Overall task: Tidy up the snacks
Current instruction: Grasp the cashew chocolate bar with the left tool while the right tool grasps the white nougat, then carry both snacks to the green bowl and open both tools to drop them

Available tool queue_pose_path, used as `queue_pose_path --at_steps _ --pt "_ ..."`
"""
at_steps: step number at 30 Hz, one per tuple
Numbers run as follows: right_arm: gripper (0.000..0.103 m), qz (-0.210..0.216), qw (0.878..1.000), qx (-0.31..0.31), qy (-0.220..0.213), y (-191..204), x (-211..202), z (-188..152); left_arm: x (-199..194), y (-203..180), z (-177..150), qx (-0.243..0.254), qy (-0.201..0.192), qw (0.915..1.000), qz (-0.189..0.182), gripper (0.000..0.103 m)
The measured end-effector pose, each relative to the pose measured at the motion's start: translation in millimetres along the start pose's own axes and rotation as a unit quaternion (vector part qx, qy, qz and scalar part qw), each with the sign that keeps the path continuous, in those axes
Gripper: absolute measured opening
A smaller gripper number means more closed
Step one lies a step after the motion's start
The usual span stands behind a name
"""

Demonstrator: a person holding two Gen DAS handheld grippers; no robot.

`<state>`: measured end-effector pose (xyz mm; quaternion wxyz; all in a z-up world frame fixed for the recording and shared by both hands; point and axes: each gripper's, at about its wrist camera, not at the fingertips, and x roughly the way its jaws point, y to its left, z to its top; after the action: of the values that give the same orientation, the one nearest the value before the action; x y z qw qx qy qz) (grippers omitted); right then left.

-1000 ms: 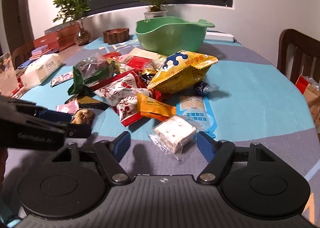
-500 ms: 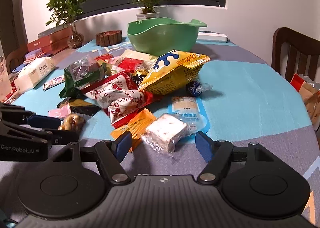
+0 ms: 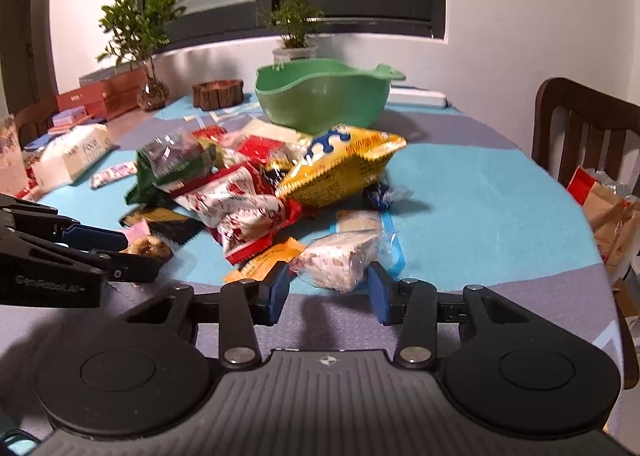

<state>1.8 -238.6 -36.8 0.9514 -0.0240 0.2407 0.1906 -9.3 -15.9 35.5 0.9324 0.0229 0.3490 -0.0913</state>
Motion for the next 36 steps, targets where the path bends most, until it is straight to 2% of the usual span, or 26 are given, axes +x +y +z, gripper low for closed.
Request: queue_pose_path --at_steps 1,3,6,8,9,10,11,13,15,16,21,22,24,25,28,31,36 --pt "0.041 0.002 1.000 -0.003 -0.004 0.0 -4.5 1.6 -3.2 3.3 3.8 -0.004 -0.002 1.0000 -0.003 0.103" --pt "0.029 -0.001 1.000 -0.017 -0.012 2.3 -10.9 5.5 -7.1 9.6 11.7 -0.012 -0.004 0.9999 -0.003 0.103" --pt "0.030 -0.005 1.000 -0.027 -0.004 3.5 -8.7 8.6 -11.3 17.0 17.9 -0.020 -0.008 0.9997 0.009 0.103" --pt "0.047 -0.001 1.000 -0.018 0.005 1.6 -6.3 4.8 -14.5 21.3 18.5 -0.022 -0.011 0.9996 0.014 0.103" --pt "0.069 0.005 1.000 -0.012 0.007 0.2 -6.3 1.3 -15.2 23.3 18.3 -0.024 -0.010 0.9996 0.015 0.103" --pt "0.081 0.006 1.000 -0.008 0.006 -1.4 -6.6 -2.0 -15.2 25.4 18.2 -0.026 -0.008 0.9995 0.016 0.103" --pt "0.082 0.004 1.000 -0.007 0.005 -2.6 -6.2 -5.5 -14.6 27.5 18.3 -0.027 -0.006 0.9995 0.016 0.103" --pt "0.082 -0.002 1.000 -0.009 0.012 -4.3 -3.8 -8.6 -14.7 29.7 18.7 -0.028 -0.005 0.9994 0.018 0.103" --pt "0.082 0.006 1.000 -0.001 0.018 -8.0 -0.8 -8.4 -15.5 31.3 19.3 -0.028 -0.004 0.9995 0.016 0.087" --pt "0.082 0.011 1.000 0.004 0.022 -9.1 0.3 -7.3 -16.2 31.9 19.9 -0.028 -0.002 0.9995 0.012 0.086" --pt "0.082 0.058 0.997 -0.015 0.038 2.2 2.5 -11.4 -20.0 31.1 21.9 -0.022 -0.008 0.9997 0.010 0.087" --pt "0.082 0.068 0.997 -0.020 0.041 5.2 3.3 -13.2 -19.1 31.0 21.4 -0.022 -0.006 0.9997 0.007 0.092" --pt "0.082 0.064 0.996 -0.035 0.042 11.7 5.1 -16.8 -16.6 29.8 17.8 -0.019 -0.004 0.9998 0.004 0.096" --pt "0.080 0.062 0.996 -0.042 0.042 13.8 6.7 -18.4 -13.5 28.6 15.3 -0.016 -0.001 0.9998 0.008 0.103" --pt "0.074 0.067 0.996 -0.036 0.044 12.7 8.4 -18.1 -4.0 24.4 7.6 -0.009 -0.004 0.9999 0.011 0.103" --pt "0.070 0.065 0.996 -0.029 0.050 10.8 10.0 -18.1 4.2 14.8 2.3 0.024 -0.018 0.9995 0.012 0.103" --pt "0.070 0.061 0.997 -0.029 0.048 11.4 8.5 -19.5 19.7 -7.0 -5.3 0.099 -0.028 0.9946 0.009 0.103"
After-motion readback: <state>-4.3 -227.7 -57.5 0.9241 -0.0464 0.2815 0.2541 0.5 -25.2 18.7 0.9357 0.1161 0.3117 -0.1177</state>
